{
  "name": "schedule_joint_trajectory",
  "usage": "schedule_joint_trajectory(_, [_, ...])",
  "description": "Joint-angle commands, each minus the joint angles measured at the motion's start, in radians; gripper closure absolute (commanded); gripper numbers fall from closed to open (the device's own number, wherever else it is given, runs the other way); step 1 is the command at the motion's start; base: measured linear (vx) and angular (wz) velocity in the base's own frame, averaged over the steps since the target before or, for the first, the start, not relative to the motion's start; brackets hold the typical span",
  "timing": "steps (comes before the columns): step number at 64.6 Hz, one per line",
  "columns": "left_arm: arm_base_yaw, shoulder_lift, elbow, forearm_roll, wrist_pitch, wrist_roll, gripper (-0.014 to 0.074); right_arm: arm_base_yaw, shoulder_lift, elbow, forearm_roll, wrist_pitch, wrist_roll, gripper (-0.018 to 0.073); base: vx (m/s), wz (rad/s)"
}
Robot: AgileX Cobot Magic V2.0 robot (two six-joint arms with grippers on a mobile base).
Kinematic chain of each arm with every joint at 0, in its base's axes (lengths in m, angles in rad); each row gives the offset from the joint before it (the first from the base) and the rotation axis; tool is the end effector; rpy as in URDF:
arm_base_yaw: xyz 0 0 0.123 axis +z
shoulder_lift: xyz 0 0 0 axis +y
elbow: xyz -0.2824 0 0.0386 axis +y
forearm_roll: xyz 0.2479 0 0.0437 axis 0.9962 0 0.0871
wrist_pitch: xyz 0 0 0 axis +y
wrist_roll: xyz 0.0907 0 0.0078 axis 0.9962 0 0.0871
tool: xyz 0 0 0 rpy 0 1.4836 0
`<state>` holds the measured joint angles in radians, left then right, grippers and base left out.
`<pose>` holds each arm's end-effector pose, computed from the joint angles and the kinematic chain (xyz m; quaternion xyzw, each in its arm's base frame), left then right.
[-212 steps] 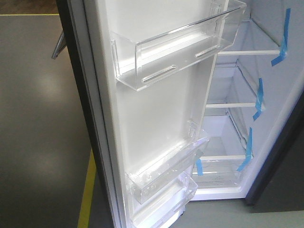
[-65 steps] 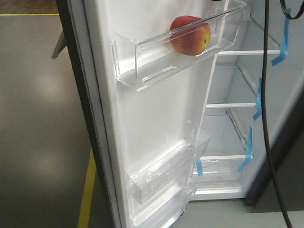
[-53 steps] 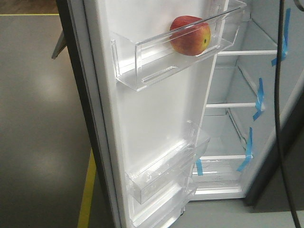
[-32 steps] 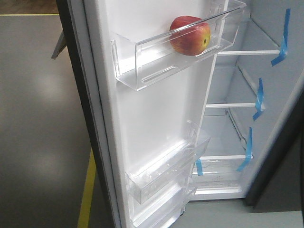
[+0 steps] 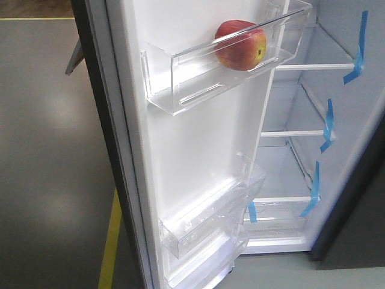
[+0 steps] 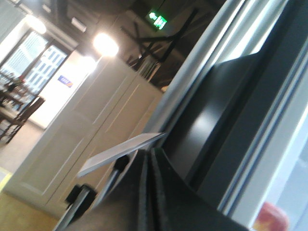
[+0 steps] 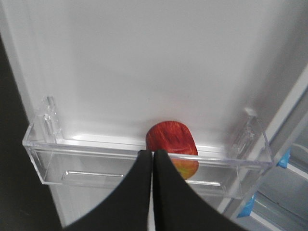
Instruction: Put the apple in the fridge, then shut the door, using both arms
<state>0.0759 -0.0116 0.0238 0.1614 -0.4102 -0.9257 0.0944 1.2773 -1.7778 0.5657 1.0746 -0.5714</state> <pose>0.0465 -0.0023 0.2409 -0.1895 0.4832 -0.3093 0.7968 0.2202 0.0640 0.5295 -0.2809 0.7733 0.1539 0.5472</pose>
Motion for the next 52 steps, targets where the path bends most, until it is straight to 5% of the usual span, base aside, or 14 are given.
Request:
schedule_joint_trajectory(1, [0.003,-0.016,0.021,-0.012,-0.095,-0.028,0.0602,-0.002,-0.086,0.129,-0.002,-0.157,-0.001,0.0564,0.00,0.00])
schedule_joint_trajectory(20, [0.003,-0.015,0.013,-0.012,-0.208,-0.059,0.0602,-0.001,-0.435,0.742,0.071,-0.402,-0.029,0.0564,0.00,0.00])
schedule_joint_trajectory(27, [0.003,-0.014,-0.049,-0.008,-0.139,-0.089,0.0602,-0.001,-0.584,0.894,0.070,-0.393,-0.015,0.0564,0.00,0.00])
schedule_joint_trajectory(38, [0.003,0.057,-0.238,0.018,0.051,-0.111,0.0602,-0.001,-0.771,1.024,0.070,-0.382,0.028,0.0564,0.00,0.00])
schedule_joint_trajectory(52, [0.003,0.314,-0.517,0.022,0.051,-0.218,0.0602,-0.001,-0.949,1.055,0.065,-0.343,0.060,0.0564,0.00,0.00])
